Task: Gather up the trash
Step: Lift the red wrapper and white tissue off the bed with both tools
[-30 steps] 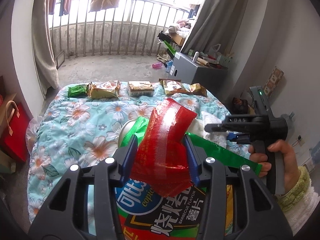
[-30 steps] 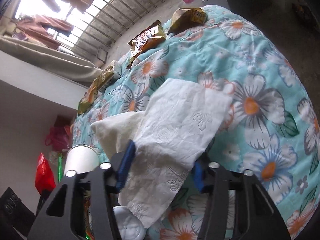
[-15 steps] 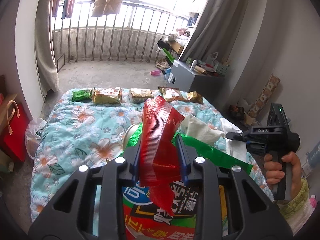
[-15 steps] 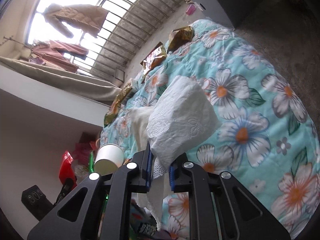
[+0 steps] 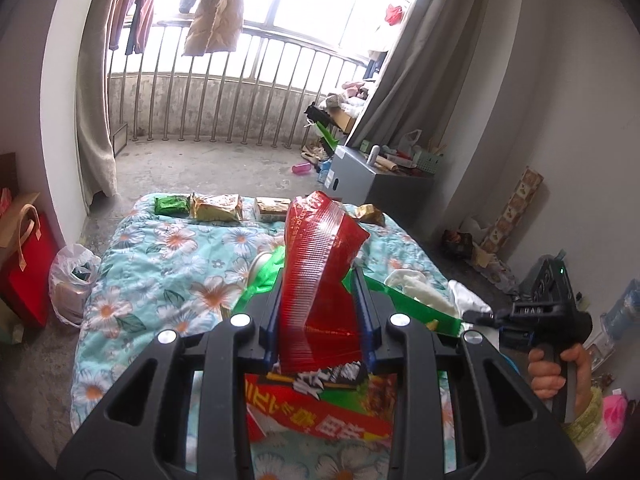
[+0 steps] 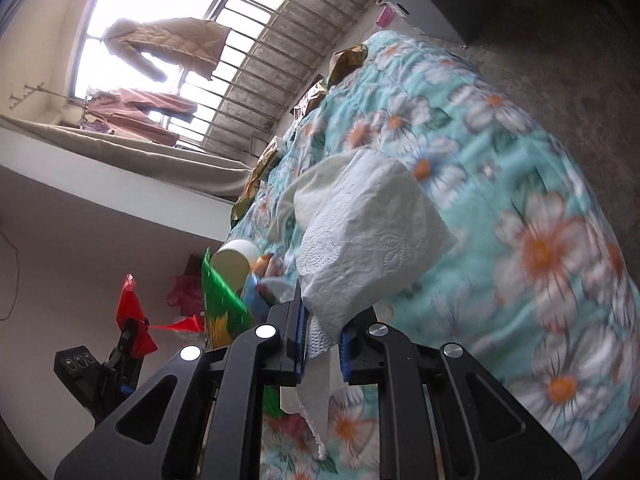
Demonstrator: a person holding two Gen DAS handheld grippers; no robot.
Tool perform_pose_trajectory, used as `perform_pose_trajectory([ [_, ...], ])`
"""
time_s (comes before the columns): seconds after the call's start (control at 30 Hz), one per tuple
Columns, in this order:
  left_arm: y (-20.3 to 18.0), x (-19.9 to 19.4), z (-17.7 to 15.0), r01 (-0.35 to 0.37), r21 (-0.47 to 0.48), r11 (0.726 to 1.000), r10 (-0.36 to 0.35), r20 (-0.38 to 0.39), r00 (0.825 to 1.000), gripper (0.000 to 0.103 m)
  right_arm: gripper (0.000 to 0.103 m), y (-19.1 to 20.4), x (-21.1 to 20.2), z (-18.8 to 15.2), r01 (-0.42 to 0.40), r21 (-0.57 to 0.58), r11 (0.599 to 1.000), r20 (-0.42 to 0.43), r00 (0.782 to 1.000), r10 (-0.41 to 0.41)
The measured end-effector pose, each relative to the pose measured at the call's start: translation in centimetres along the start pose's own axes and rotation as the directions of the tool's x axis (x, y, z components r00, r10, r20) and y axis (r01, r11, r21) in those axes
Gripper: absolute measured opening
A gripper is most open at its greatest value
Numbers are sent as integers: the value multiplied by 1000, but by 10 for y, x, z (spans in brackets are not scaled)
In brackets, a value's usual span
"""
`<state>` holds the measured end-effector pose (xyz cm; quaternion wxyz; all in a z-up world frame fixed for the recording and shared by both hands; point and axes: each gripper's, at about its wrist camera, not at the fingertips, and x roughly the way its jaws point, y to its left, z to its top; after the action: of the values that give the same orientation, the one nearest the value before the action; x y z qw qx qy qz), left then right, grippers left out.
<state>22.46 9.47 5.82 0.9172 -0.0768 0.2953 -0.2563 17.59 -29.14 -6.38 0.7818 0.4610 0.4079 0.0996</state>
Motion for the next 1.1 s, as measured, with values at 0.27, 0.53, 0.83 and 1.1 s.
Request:
perform_pose_trajectory([
  [0.27, -17, -23, -24, 60, -14, 998, -60, -15, 998, 29, 16, -24, -14, -55, -37, 57, 998, -74, 996, 41],
  [0.53, -37, -25, -52, 121, -17, 992, -122, -73, 990, 29, 21, -33, -35, -94, -32, 76, 997, -114, 993, 41],
  [0.83, -58, -22, -73, 170, -4, 985, -169, -126, 978, 29, 28, -41, -63, -120, -4, 39, 999, -94, 996, 7],
  [1.1, -70, -25, -74, 184, 9, 983, -181, -128, 975, 29, 33, -56, -53, -112, -65, 139, 988, -50, 996, 73],
])
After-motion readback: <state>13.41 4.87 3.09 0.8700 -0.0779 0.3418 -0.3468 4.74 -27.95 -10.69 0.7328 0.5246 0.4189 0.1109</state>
